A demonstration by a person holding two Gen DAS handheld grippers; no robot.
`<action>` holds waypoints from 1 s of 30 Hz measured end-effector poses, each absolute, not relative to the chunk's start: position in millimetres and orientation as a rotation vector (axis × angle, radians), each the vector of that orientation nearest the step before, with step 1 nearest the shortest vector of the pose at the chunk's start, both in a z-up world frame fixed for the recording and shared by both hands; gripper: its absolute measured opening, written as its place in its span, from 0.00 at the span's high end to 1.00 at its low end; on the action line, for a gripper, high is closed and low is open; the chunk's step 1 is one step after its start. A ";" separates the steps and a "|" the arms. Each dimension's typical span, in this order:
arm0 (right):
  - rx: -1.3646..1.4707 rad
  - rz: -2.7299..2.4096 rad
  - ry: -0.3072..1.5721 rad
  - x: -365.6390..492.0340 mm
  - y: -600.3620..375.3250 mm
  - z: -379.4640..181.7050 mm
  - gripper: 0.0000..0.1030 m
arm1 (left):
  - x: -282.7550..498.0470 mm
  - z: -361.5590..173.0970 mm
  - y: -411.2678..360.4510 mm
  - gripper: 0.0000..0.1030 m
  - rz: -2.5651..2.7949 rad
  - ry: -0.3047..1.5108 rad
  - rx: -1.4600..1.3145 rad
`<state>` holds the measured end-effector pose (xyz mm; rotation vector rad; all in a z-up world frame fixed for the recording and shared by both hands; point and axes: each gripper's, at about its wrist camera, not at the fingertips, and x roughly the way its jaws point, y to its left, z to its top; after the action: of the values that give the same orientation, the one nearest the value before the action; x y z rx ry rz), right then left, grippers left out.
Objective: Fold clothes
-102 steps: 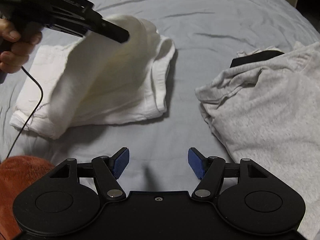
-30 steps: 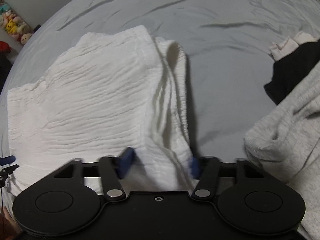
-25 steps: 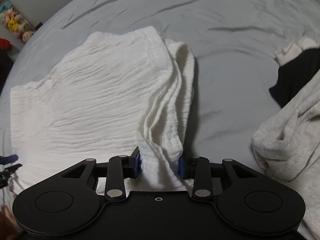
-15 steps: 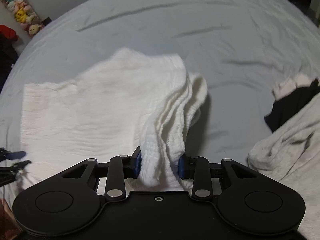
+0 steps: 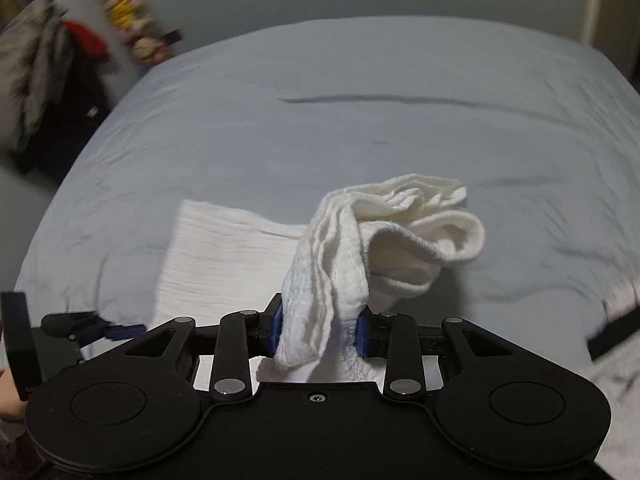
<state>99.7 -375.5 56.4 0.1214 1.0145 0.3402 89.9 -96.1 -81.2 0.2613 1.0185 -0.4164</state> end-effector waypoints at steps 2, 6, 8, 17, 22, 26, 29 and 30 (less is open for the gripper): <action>0.066 0.387 1.010 98.7 -350.1 60.4 0.69 | 90.5 -77.9 -83.0 0.62 -0.389 1.018 0.241; -0.019 0.476 1.029 100.4 -296.1 52.1 0.69 | 94.1 -75.6 -58.7 0.61 -0.327 1.023 0.190; -0.041 0.514 1.048 102.8 -268.7 37.2 0.69 | 94.7 -76.1 -48.6 0.61 -0.305 1.026 0.165; -0.092 0.608 1.162 106.9 -210.5 -33.6 0.66 | 92.4 -76.7 -28.1 0.61 -0.256 1.019 0.118; -0.026 0.713 1.180 97.4 -216.6 -35.2 0.49 | 94.4 -74.3 -30.9 0.61 -0.237 1.008 0.098; -0.055 0.743 1.155 80.5 -219.0 -23.5 0.49 | 91.8 -66.6 -35.0 0.61 -0.214 0.970 0.090; -0.063 0.714 1.118 71.2 -234.0 -18.6 0.49 | 85.1 -53.9 -40.0 0.61 -0.206 0.929 0.068; -0.065 0.698 1.104 68.6 -239.7 -18.9 0.49 | 83.1 -49.0 -42.6 0.61 -0.208 0.912 0.055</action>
<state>68.6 -239.7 -18.9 -0.0651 1.1037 0.6978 83.1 -42.6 -49.0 0.0551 0.9117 -0.2083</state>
